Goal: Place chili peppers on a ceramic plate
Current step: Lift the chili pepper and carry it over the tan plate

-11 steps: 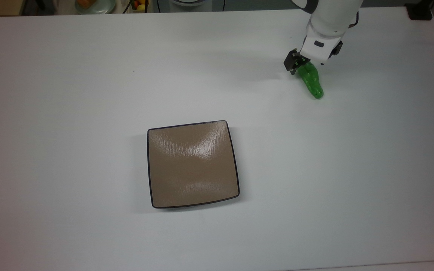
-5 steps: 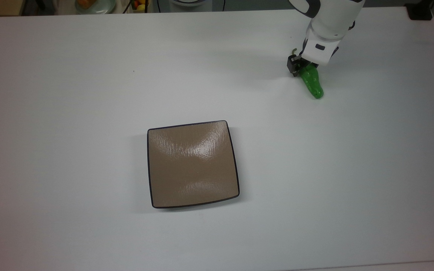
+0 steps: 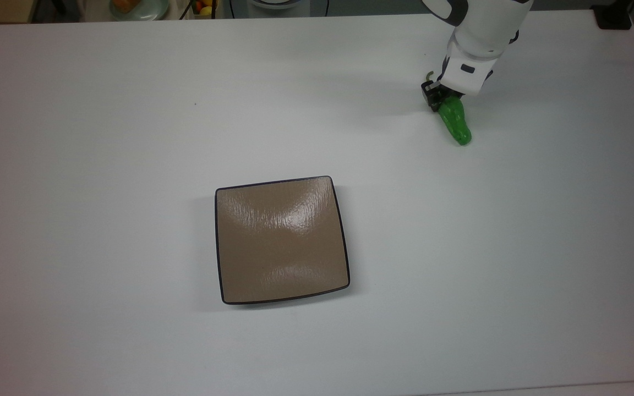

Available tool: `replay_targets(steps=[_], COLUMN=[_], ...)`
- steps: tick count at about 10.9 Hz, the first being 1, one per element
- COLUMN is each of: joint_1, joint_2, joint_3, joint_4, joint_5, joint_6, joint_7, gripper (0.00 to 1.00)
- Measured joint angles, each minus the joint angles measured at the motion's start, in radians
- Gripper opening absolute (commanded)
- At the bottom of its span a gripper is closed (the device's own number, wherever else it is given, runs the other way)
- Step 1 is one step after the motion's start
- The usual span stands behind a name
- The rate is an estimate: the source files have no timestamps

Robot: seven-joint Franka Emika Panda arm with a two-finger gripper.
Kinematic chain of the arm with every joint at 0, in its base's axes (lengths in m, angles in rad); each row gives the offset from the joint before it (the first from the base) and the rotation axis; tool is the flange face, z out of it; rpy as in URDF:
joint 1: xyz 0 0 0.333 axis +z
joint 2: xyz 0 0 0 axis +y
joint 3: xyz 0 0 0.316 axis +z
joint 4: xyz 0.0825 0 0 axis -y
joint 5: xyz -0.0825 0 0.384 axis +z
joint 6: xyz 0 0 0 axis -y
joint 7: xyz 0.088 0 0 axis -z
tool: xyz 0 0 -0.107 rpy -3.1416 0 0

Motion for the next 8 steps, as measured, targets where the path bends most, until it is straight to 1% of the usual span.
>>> replay_targets(steps=[2,4,6,7,8], joint_1=[-0.009,-0.043,-0.083,-0.099,-0.107], joint_2=[-0.013,-0.064,-0.121,-0.140,-0.150], joint_3=[-0.002,-0.004,-0.008,-0.019,-0.042], joint_4=[0.010,0.050,0.116,0.156,0.204], joint_5=[0.000,-0.001,-0.001,-0.001,0.000], joint_6=[-0.004,-0.092,-0.210,-0.263,-0.317], joint_7=[0.000,-0.007,-0.030,-0.049,-0.072], gripper=[0.07,0.07,0.07,0.07,0.07])
